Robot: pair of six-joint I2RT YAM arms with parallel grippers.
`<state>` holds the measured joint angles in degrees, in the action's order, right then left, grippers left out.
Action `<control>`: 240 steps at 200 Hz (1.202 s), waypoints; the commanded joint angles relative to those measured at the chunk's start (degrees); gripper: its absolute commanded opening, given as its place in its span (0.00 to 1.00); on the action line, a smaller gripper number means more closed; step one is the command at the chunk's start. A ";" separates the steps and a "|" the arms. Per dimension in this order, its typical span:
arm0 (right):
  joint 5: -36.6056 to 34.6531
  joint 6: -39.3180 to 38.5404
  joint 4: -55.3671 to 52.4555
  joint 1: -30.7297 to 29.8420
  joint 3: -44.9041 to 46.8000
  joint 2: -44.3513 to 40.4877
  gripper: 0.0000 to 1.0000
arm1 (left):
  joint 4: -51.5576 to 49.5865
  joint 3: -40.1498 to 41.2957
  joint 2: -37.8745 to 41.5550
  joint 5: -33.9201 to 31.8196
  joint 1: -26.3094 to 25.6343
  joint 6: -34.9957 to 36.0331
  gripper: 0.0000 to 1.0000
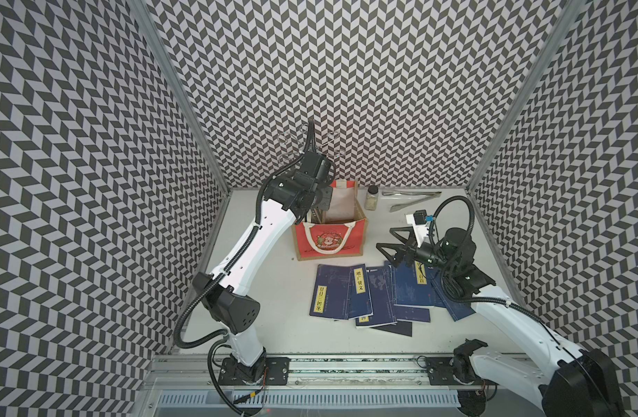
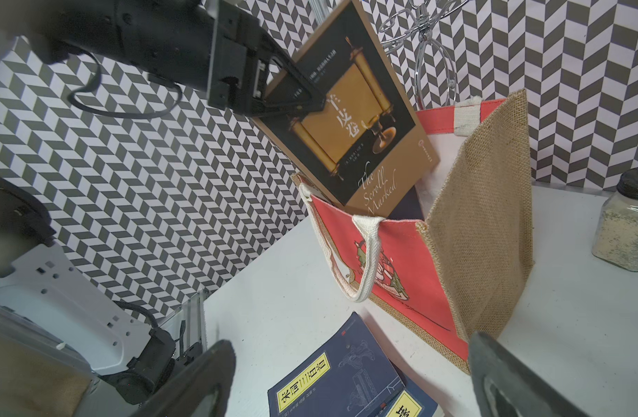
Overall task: Put the books into the canvas bag
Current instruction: Place the book in the canvas bag.
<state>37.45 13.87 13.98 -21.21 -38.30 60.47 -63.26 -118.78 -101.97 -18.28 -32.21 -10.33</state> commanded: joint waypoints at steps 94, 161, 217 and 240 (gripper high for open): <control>1.61 -1.13 2.28 -0.23 0.55 0.11 0.99 | 1.42 -0.25 -7.89 -3.66 1.63 -4.27 0.00; 2.01 -1.13 2.46 -0.23 0.95 0.00 0.99 | 8.13 6.36 -7.99 -1.41 4.65 -6.08 0.00; 2.35 -1.04 2.80 -0.23 1.05 0.18 1.00 | 11.54 9.96 -7.44 2.12 6.75 -6.74 0.10; 2.36 -1.11 2.82 -0.23 1.21 0.18 1.00 | 11.70 9.89 -8.02 3.12 7.05 -6.76 0.17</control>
<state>38.94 13.89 14.11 -21.21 -37.65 60.47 -56.14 -108.22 -110.76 -15.33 -26.00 -16.32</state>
